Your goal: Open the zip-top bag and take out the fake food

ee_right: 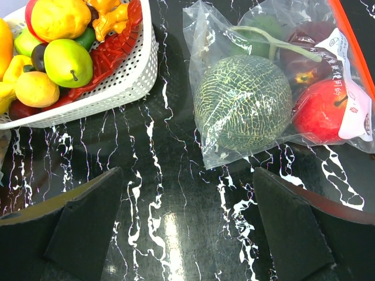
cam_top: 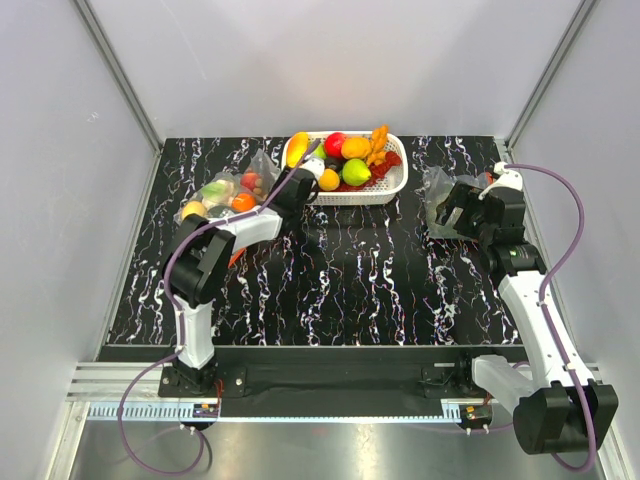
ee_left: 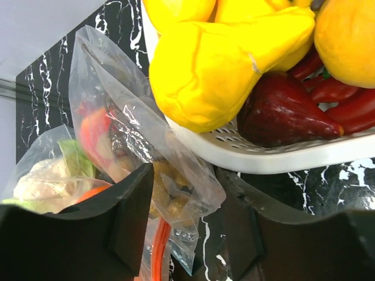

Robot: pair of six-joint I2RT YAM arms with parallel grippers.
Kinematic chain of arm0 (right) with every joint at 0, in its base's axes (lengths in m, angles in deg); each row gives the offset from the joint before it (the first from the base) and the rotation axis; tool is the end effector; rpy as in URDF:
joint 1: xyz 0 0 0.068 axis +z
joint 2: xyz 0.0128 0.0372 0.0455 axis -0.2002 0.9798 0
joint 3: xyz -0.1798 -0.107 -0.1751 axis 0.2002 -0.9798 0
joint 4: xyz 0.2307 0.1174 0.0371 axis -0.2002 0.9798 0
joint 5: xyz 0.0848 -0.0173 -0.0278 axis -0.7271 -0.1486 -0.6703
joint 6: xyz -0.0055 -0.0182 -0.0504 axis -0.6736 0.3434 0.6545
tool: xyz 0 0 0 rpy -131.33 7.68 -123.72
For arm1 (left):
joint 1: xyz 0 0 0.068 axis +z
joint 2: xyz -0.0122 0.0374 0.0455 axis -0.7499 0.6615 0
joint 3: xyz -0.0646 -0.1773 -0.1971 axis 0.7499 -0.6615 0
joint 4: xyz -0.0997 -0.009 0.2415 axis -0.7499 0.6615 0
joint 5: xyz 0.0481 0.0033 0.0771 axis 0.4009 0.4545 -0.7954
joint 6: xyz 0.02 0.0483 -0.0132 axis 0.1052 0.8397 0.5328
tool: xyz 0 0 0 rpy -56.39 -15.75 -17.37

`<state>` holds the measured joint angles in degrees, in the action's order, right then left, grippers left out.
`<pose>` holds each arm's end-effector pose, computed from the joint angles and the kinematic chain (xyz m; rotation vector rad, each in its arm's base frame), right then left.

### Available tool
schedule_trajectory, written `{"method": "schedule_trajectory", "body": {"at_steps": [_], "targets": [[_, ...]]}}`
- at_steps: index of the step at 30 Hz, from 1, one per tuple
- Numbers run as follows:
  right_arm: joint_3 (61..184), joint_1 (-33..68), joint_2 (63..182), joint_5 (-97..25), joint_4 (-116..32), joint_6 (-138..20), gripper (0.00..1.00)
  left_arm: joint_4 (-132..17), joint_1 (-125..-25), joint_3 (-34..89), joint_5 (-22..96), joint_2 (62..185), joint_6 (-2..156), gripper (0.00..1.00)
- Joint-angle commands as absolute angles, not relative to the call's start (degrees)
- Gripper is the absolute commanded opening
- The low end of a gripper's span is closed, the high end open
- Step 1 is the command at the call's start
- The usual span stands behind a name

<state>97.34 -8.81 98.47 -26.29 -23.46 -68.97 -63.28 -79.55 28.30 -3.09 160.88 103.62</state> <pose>0.2247 0.0096 0.3196 0.2660 2.0043 0.1833 0.3843 -0.2089 0.1922 0.5000 2.0031 0.4123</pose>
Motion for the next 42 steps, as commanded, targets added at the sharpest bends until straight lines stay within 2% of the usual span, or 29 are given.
{"method": "schedule_trajectory", "body": {"at_steps": [1, 3, 4, 6, 13, 20, 25, 29, 36, 42], "targets": [[96.78, -8.65, 97.18, -27.33, -26.34, -68.08, 1.0, -67.73, -78.91, 30.26, -4.33, 160.26, 103.43, 0.41], [96.78, -8.65, 97.18, -27.33, -26.16, -68.08, 1.0, -67.81, -79.0, 29.82, -4.84, 160.08, 103.34, 0.22], [96.78, -8.65, 97.27, -27.24, -26.16, -68.08, 1.0, -67.64, -79.0, 29.64, -4.94, 159.9, 103.08, 0.09], [96.78, -8.65, 97.18, -27.33, -26.16, -68.08, 1.0, -67.38, -78.99, 29.47, -5.98, 159.47, 103.25, 0.0], [96.69, -8.56, 97.01, -27.41, -26.08, -68.08, 0.99, -62.2, -78.99, 28.59, -5.73, 152.35, 100.44, 0.0], [96.95, -8.56, 97.97, -27.94, -25.99, -67.55, 1.0, -49.46, -80.13, 26.22, -0.9, 140.58, 93.41, 0.0], [98.27, -8.56, 99.9, -33.73, -25.29, -66.85, 1.0, -41.92, -87.5, 23.49, -2.39, 133.72, 92.62, 0.0], [98.28, -8.47, 100.35, -41.79, -25.55, -66.41, 1.0, -37.59, -90.59, 20.43, 0.15, 128.19, 84.47, 0.0], [97.83, 0.22, 97.98, -45.26, -26.16, -65.97, 1.0, -30.56, -95.16, 19.71, 5.95, 115.62, 75.31, 0.0], [95.73, 4.71, 94.11, -48.07, -27.66, -69.48, 1.0, -27.74, -99.46, 17.09, 12.8, 113.58, 71.7, 0.0]]}}
